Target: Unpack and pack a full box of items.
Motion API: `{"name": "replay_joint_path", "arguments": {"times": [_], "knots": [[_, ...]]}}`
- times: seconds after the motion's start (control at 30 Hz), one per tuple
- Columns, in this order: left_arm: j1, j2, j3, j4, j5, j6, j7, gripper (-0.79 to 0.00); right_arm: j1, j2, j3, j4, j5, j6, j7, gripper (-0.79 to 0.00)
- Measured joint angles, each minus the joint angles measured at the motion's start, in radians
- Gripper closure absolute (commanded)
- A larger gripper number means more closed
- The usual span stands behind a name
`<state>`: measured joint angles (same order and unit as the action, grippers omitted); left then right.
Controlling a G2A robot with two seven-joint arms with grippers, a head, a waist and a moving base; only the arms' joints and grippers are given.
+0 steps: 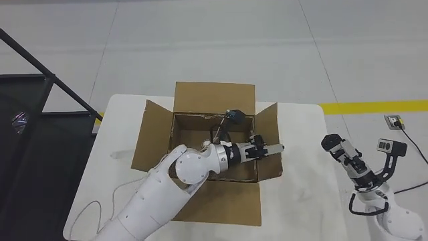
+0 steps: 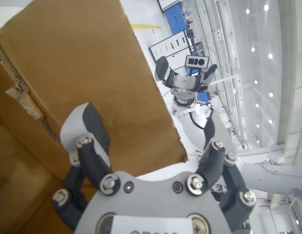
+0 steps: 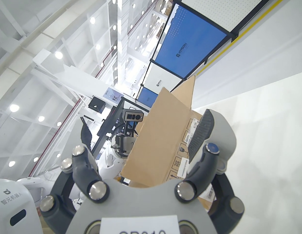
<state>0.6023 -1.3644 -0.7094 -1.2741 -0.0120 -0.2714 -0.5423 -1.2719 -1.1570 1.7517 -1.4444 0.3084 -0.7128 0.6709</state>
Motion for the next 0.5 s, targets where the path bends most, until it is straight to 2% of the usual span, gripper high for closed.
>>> {"name": "replay_joint_path", "arguments": {"times": [0.3, 0.5], "knots": [[-0.075, -0.067, 0.096, 0.110, 0.018, 0.044, -0.001, -0.785, -0.017, 0.008, 0.034, -0.008, -0.010, 0.013, -0.047, -0.785], [-0.100, -0.100, 0.129, 0.162, 0.043, 0.081, 0.004, -0.785, -0.022, 0.013, 0.036, 0.002, 0.048, 0.027, -0.019, -0.785]]}}
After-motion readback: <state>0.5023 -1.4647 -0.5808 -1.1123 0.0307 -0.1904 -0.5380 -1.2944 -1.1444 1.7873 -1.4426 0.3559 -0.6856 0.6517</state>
